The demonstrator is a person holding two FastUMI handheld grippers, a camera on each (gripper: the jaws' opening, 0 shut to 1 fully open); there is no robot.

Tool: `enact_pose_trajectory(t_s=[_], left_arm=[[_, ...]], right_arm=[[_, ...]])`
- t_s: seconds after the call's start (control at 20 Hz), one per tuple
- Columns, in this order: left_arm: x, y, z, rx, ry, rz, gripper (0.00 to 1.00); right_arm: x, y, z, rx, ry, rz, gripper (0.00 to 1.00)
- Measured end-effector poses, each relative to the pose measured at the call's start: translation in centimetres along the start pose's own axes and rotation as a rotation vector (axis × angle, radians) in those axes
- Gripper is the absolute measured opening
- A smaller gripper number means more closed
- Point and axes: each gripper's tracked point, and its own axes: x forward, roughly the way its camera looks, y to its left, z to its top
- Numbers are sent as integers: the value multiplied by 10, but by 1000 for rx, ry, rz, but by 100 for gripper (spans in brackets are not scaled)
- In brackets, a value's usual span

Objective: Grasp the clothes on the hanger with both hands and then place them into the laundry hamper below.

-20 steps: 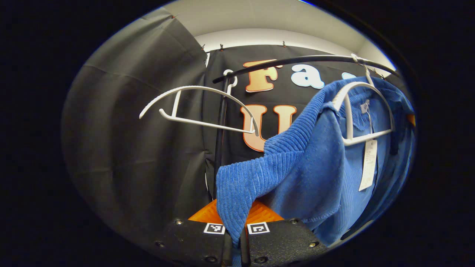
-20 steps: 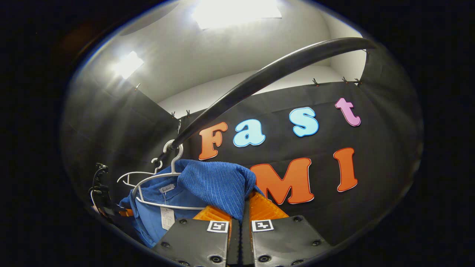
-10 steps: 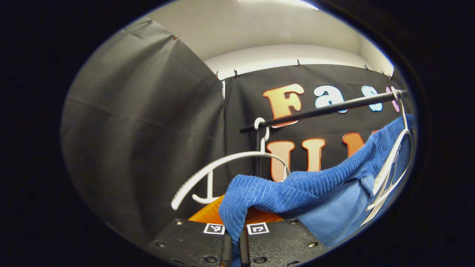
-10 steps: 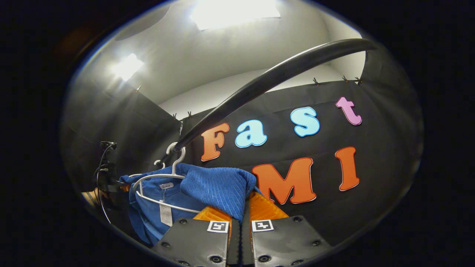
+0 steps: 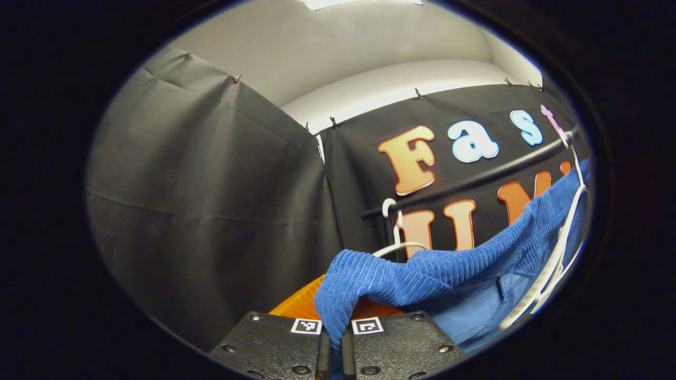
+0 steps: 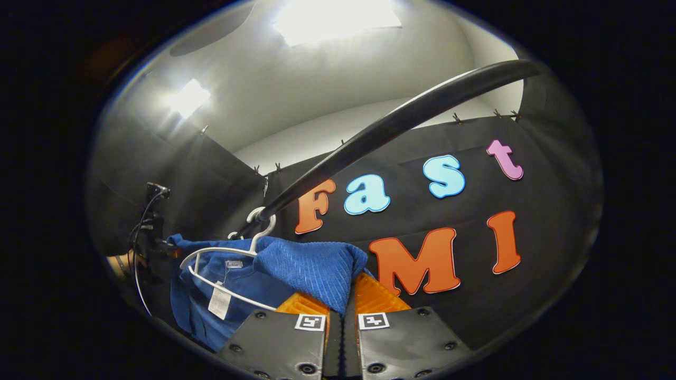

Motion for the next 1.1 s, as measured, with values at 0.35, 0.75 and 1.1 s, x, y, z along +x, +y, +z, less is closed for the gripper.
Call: enact_pose_trajectory(t_s=[0.35, 0.75, 1.1], left_arm=[[-51, -84, -128, -86, 203, -118, 7], [-102, -214, -169, -156, 283, -334, 9], [-137, -248, -174, -167, 315, -399, 10]], right_arm=[[6, -33, 0, -27, 16, -91, 9], [-26, -159, -39, 18, 128, -454, 9], [-80, -198, -75, -50, 226, -527, 9]])
